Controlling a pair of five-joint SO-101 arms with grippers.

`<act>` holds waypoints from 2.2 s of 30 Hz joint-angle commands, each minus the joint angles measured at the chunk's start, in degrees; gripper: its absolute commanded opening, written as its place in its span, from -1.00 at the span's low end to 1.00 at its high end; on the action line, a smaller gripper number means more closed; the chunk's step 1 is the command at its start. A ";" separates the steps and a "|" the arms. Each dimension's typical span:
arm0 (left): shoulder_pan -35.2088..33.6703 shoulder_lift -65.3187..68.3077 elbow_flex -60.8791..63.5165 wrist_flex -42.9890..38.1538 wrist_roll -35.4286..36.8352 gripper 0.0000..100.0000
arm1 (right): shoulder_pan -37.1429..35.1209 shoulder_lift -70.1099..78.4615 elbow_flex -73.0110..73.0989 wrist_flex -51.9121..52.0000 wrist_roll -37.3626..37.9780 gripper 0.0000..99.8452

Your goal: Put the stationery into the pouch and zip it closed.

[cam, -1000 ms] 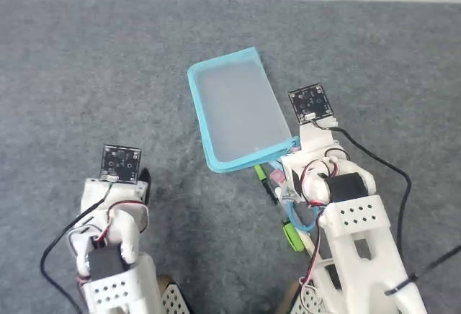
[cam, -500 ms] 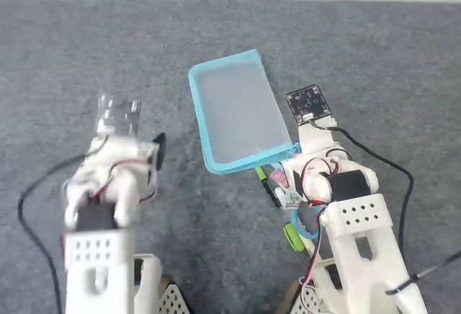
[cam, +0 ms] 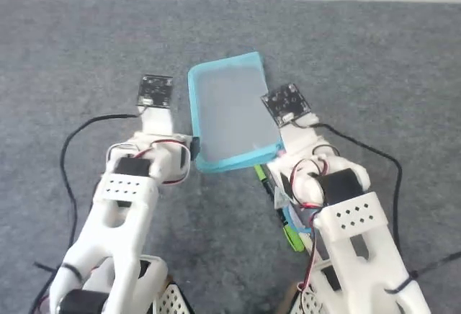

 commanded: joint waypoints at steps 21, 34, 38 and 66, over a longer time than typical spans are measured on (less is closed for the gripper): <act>2.90 -9.85 4.88 -5.36 4.22 -0.57 | -6.02 16.92 -10.37 -0.22 -2.02 -0.99; 2.99 -9.85 5.05 -5.36 4.22 -0.57 | -6.11 16.40 -6.59 -3.56 -4.75 -0.99; 2.99 -9.85 5.05 -5.36 4.22 -0.57 | -6.02 16.31 -6.42 -3.82 -4.75 -0.99; 1.93 -10.02 4.62 -7.03 2.46 -0.56 | -6.29 -3.30 1.32 -3.03 -1.93 -0.99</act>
